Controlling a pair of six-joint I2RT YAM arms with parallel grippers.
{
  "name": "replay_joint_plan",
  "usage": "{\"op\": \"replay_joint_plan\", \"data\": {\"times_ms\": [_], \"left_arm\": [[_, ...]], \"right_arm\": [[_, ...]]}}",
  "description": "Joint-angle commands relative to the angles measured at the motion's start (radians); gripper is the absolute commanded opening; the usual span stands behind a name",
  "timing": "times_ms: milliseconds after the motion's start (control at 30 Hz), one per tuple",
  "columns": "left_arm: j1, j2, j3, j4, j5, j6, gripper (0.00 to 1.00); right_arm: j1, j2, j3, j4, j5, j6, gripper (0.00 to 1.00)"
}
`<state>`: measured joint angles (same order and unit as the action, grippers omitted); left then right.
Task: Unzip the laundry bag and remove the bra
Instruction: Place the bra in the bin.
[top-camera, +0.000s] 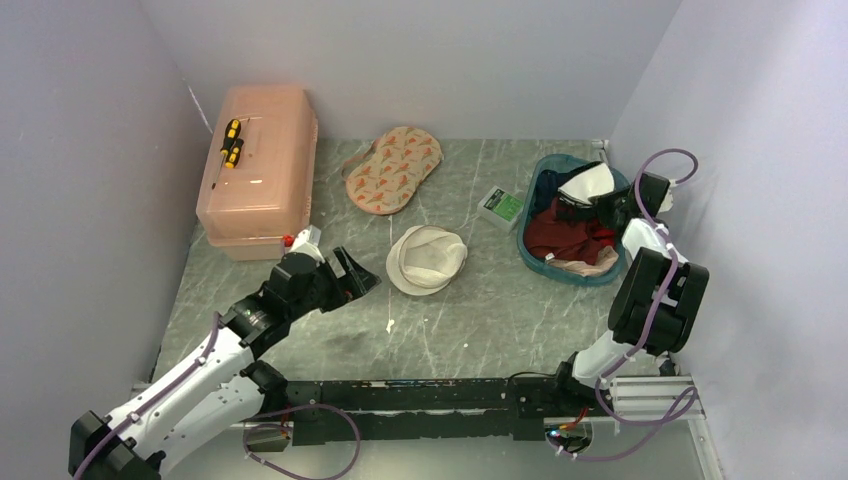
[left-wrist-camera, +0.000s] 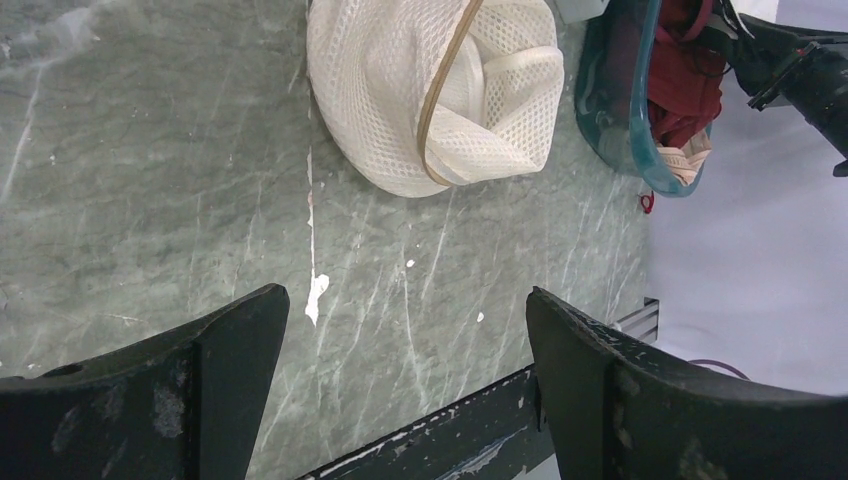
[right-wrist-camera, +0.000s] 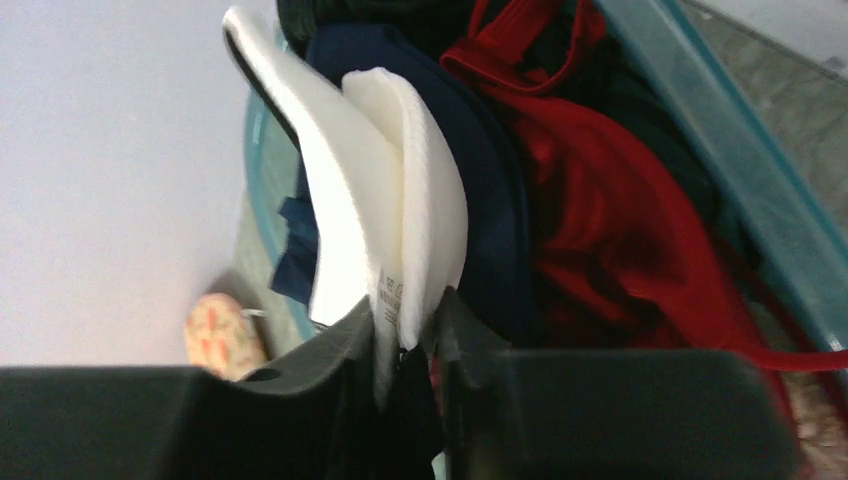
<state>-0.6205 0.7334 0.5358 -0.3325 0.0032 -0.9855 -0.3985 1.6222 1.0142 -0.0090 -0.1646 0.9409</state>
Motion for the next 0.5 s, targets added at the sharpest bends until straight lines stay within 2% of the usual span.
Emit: {"op": "replay_joint_plan", "data": {"times_ms": [0,100,300,333,433,467], "left_arm": [[0.001,0.013,-0.010,0.061,0.036,-0.006,0.94],[0.001,0.015,-0.010,0.054,0.047,-0.010,0.94],[0.001,-0.005,-0.019,0.059,0.062,-0.022,0.94],[0.000,-0.009,-0.022,0.061,0.066,-0.024,0.94],[0.001,-0.011,-0.024,0.061,0.073,-0.027,0.94],[0.001,-0.011,-0.022,0.060,0.077,-0.026,0.94]], "right_arm": [[-0.003,-0.026,0.046,-0.089,0.034,-0.052,0.41],[-0.003,-0.056,0.035,-0.125,0.061,-0.063,0.55],[0.012,-0.153,0.032,-0.220,0.124,-0.087,0.69],[0.020,-0.177,0.040,-0.247,0.147,-0.099,0.72],[0.075,-0.256,0.077,-0.340,0.270,-0.158,0.87],[0.094,-0.281,0.092,-0.371,0.313,-0.175,0.88]]}}
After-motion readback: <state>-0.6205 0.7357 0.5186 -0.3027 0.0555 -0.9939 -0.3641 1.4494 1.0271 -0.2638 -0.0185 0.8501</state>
